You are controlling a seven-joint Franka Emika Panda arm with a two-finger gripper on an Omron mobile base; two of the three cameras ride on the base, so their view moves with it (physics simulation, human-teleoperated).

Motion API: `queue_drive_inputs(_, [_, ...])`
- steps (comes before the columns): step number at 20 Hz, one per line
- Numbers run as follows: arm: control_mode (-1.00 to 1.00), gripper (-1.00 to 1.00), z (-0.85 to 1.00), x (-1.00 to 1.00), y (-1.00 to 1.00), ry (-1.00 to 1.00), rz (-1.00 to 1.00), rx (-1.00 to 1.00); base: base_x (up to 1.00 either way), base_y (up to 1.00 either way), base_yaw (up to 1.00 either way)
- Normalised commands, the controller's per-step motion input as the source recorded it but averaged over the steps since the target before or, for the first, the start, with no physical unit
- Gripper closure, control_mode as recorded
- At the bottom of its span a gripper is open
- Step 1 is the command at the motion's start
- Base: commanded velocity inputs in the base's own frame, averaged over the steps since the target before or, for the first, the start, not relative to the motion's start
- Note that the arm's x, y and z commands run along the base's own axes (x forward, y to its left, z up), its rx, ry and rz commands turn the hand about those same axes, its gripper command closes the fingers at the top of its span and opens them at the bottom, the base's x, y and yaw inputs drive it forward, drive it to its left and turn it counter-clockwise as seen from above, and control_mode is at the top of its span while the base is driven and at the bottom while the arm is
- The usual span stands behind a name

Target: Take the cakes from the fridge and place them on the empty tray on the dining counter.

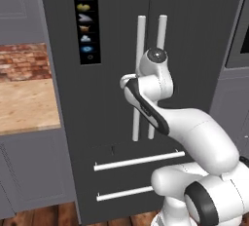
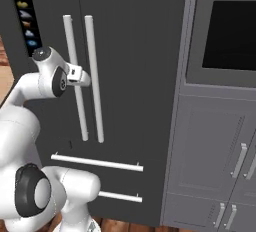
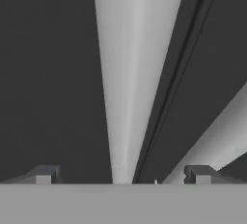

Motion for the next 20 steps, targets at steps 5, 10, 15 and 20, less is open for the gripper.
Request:
queue_drive_inputs(5, [-1.0,-1.0,-0.03,0.42,0.0,-0.08,0.0,0.0,0.0,0.0,0.0])
queue_drive_inputs(10, [-1.0,-1.0,-0.05,0.51,0.0,0.0,0.0,0.0,0.0,0.0,0.0])
queue_drive_inputs(15, [-1.0,1.0,-0.09,0.55,0.0,0.0,0.0,0.0,0.0,0.0,0.0])
queue_drive_inputs(20, [-1.0,1.0,-0.09,0.23,0.38,0.0,0.0,0.0,0.0,0.0,0.0])
